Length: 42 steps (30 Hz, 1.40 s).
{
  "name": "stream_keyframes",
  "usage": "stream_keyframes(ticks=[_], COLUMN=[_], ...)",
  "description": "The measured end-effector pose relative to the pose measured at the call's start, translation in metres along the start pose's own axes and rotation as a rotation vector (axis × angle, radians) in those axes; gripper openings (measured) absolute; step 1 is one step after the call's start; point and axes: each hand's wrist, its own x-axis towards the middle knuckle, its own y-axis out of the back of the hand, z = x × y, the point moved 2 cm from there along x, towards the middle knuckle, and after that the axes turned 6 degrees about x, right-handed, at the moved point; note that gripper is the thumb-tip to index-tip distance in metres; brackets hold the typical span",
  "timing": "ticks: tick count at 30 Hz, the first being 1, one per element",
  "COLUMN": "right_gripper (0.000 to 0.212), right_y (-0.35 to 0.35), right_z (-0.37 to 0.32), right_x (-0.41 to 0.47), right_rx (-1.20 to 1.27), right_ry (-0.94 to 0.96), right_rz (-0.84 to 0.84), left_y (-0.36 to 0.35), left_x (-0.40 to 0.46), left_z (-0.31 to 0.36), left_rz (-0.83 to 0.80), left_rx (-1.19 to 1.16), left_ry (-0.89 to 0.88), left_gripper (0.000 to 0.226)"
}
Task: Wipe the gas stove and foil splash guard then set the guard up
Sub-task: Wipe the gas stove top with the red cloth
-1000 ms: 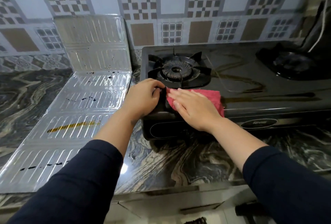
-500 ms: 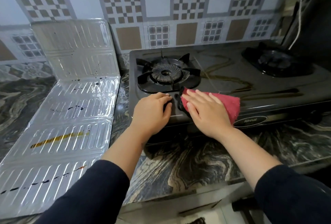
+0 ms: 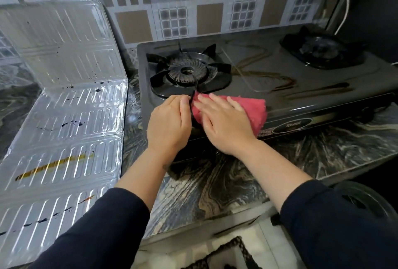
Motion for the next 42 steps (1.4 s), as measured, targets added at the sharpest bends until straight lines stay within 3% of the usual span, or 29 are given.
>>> stream_keyframes(ticks=[3, 6, 13, 17, 25, 35, 42], right_gripper=[0.049, 0.051, 0.049, 0.050, 0.046, 0.052, 0.046], right_y=[0.011, 0.024, 0.062, 0.068, 0.050, 0.079, 0.091], right_z=[0.022, 0.061, 0.162, 0.182, 0.135, 0.229, 0.275], right_x=[-0.005, -0.009, -0.013, -0.005, -0.030, -0.022, -0.054], right_rx=[-0.013, -0.034, -0.070, -0.060, -0.032, -0.064, -0.014], right_ry=[0.004, -0.114, -0.496, -0.634, -0.444, -0.683, -0.630], right_rz=[-0.012, 0.007, -0.064, -0.103, 0.055, 0.021, 0.207], left_y=[-0.002, -0.015, -0.055, -0.065, -0.071, -0.101, -0.107], left_x=[0.001, 0.007, 0.038, 0.053, 0.047, 0.063, 0.060], left_z=[0.009, 0.032, 0.077, 0.082, 0.085, 0.128, 0.127], left_rz=[0.005, -0.048, -0.302, -0.313, -0.314, -0.453, -0.367], left_rx=[0.126, 0.236, 0.207, 0.186, 0.228, 0.184, 0.255], left_ry=[-0.072, -0.203, -0.446, -0.432, -0.468, -0.379, -0.371], left_gripper=[0.040, 0.035, 0.039, 0.041, 0.048, 0.057, 0.073])
